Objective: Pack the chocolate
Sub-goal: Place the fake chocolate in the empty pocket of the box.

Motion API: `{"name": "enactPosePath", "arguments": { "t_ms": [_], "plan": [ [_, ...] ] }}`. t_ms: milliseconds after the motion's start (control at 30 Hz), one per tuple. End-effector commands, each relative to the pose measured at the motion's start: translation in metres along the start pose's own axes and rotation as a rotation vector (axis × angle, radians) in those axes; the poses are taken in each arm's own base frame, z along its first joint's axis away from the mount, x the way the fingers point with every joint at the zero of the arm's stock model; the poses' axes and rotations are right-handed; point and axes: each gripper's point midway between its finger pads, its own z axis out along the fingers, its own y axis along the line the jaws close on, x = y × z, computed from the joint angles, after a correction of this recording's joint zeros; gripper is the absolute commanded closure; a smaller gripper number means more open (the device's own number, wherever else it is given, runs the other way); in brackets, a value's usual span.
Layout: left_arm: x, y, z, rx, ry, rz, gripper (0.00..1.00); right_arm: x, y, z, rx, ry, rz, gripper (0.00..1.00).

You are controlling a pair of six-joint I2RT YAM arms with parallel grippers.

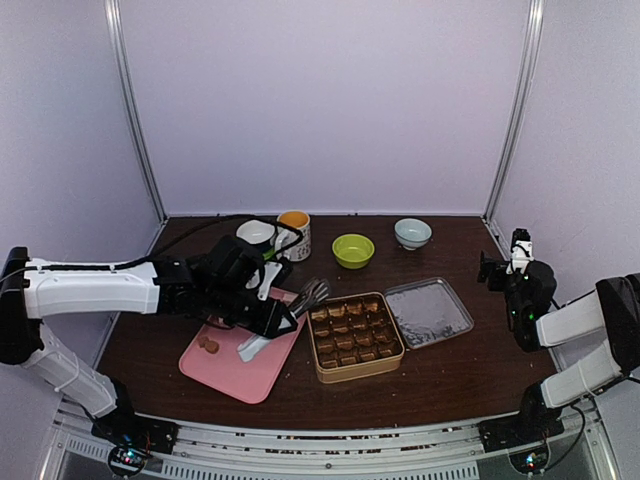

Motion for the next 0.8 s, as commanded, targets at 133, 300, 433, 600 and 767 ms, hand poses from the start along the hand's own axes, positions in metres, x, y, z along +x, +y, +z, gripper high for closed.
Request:
{"name": "enactPosePath", "arguments": {
  "t_ms": [133,300,433,600,767],
  "plan": [
    [-0.039,-0.018,-0.007,0.038,-0.120,0.055,0.72,-0.009,-0.001,0.002,0.004,-0.031,0.008,0.00],
    [-0.038,-0.015,-0.003,0.029,-0.120,0.059,0.72,-0.009,-0.002,0.002,0.005,-0.031,0.008,0.00],
    [-0.042,-0.014,0.002,0.023,-0.106,0.049,0.72,-0.009,-0.002,0.002,0.004,-0.031,0.008,0.00],
    [-0.036,-0.007,0.017,-0.012,-0.051,0.051,0.72,-0.009,-0.001,0.002,0.004,-0.030,0.007,0.00],
    [-0.033,-0.003,0.030,-0.040,-0.008,0.052,0.72,-0.008,-0.001,0.002,0.004,-0.029,0.008,0.00]
  ]
}}
